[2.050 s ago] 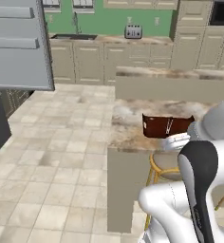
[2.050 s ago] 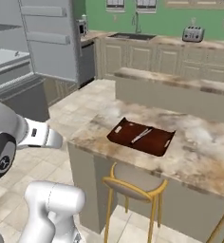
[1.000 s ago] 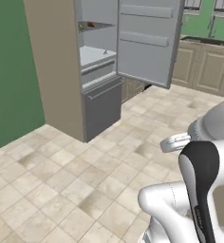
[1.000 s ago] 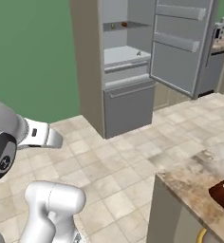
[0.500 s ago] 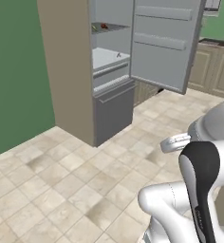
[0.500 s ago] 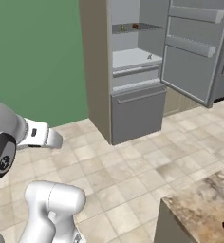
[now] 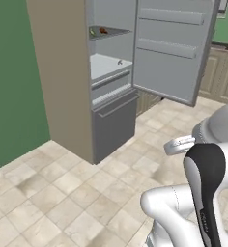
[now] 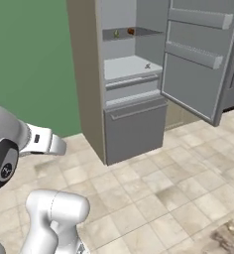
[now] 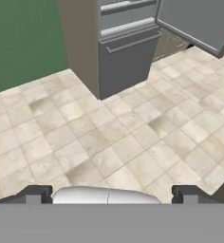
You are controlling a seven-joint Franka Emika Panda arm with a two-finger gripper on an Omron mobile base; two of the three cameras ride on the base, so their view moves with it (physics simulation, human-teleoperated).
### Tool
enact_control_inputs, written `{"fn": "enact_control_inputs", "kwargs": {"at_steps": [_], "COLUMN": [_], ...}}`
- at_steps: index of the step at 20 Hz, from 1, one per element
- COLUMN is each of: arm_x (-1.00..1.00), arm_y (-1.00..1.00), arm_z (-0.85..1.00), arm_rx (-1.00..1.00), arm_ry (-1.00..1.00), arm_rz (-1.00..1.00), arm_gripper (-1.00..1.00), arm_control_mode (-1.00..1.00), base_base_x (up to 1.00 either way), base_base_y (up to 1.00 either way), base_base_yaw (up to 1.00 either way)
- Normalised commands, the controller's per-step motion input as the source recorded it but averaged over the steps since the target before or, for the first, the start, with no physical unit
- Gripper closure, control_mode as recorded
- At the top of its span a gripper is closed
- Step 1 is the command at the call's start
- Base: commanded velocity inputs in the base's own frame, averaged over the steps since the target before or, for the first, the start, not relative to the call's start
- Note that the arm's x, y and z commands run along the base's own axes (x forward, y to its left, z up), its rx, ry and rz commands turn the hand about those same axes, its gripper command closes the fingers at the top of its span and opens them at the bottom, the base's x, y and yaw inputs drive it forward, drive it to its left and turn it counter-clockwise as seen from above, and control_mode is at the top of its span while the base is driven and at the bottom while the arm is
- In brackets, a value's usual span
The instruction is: Gather the squash and mushroom from the fridge and place them on a tray on the dining counter. Then gather the chicken drumstick and fish from the fridge and place them on the other tray.
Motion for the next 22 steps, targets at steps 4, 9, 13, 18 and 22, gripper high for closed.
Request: {"fn": "enact_control_inputs", "kwargs": {"at_steps": [4,9,13,18,22], "arm_x": [0.0,0.0,0.0,0.0,0.0], "arm_y": [0.0,0.0,0.0,0.0,0.0], "arm_z": [0.0,0.0,0.0,0.0,0.0], "arm_rx": [0.0,0.0,0.0,0.0,0.0], "arm_ry": [0.0,0.0,0.0,0.0,0.0], "arm_rz": [0.0,0.0,0.0,0.0,0.0], "arm_gripper": [-1.0,-1.0,-1.0,-1.0,-1.0], "arm_control_mode": [1.0,1.0,1.0,1.0,1.0], "base_base_x": [0.88,0.79,0.79,0.78,0.82], "base_base_y": [0.11,0.11,0.0,-0.08,-0.13], "base_base_yaw": [-0.18,-0.21,-0.16,-0.03,0.02]}}
